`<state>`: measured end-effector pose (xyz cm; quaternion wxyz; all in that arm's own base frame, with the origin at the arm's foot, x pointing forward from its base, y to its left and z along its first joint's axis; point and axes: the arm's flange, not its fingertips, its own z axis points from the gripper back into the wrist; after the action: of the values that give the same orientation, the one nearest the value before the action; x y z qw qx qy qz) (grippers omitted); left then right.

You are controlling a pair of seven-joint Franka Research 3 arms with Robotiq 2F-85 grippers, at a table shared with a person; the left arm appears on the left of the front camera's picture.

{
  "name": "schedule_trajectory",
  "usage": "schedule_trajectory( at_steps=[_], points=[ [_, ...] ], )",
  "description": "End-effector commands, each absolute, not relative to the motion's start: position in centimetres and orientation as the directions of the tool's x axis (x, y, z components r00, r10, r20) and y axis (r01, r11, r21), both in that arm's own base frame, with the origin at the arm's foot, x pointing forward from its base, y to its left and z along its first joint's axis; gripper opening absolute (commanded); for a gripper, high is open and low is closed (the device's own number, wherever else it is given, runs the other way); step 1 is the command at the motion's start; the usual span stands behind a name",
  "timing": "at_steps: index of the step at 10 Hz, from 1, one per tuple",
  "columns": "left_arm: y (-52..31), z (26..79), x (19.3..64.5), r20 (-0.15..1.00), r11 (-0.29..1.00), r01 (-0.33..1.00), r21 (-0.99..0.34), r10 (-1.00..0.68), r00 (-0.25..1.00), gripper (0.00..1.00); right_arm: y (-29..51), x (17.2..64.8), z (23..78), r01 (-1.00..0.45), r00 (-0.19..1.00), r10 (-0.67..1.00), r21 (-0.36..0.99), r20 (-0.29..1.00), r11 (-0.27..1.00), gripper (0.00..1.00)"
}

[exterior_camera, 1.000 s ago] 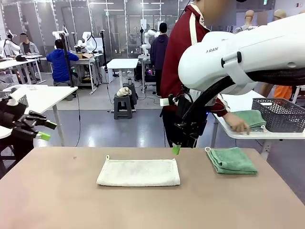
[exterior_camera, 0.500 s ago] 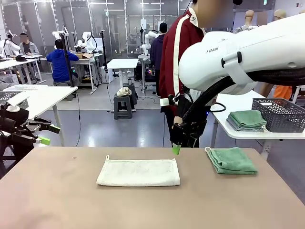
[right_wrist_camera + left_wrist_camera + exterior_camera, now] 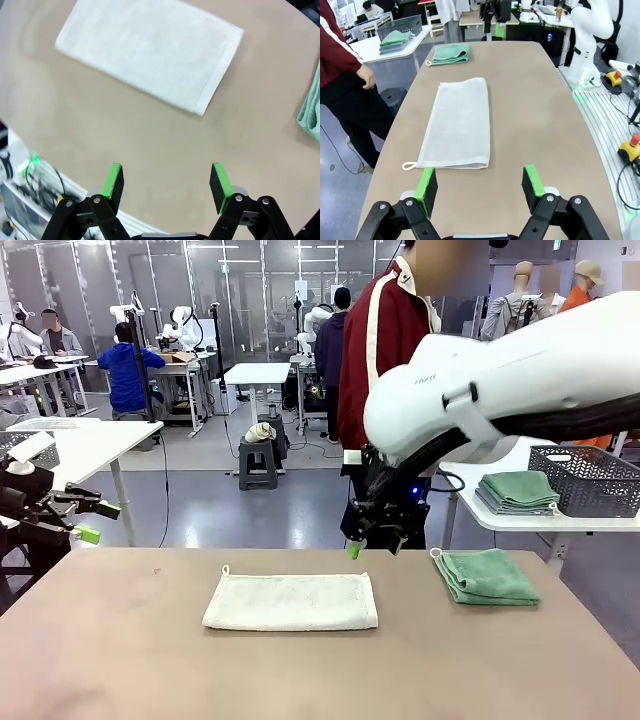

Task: Fold the towels and place them in the basket.
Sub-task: When a person lays out a Towel with hook on the table, fold it in half twice.

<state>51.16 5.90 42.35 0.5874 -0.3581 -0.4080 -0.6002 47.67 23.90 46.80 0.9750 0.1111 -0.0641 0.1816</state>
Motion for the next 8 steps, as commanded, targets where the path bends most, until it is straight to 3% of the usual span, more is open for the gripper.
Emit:
schedule_trajectory(
  at_steps=[1,5,8],
  points=[
    [5.7,42.5,50.7,0.909,0.024,0.997,0.074,-0.414,-0.058,0.86,25.3,49.1,44.5,-0.217,0.965,0.189,0.143,0.184,0.966,0.87],
    [5.7,42.5,50.7,0.909,0.024,0.997,0.074,-0.414,-0.058,0.86,25.8,50.9,39.7,-0.057,0.993,0.047,0.091,0.110,0.994,0.87],
    [5.7,42.5,50.7,0.909,0.024,0.997,0.074,-0.414,-0.058,0.86,26.1,52.9,36.3,-0.008,0.992,-0.005,0.105,0.126,0.994,0.87]
  ],
)
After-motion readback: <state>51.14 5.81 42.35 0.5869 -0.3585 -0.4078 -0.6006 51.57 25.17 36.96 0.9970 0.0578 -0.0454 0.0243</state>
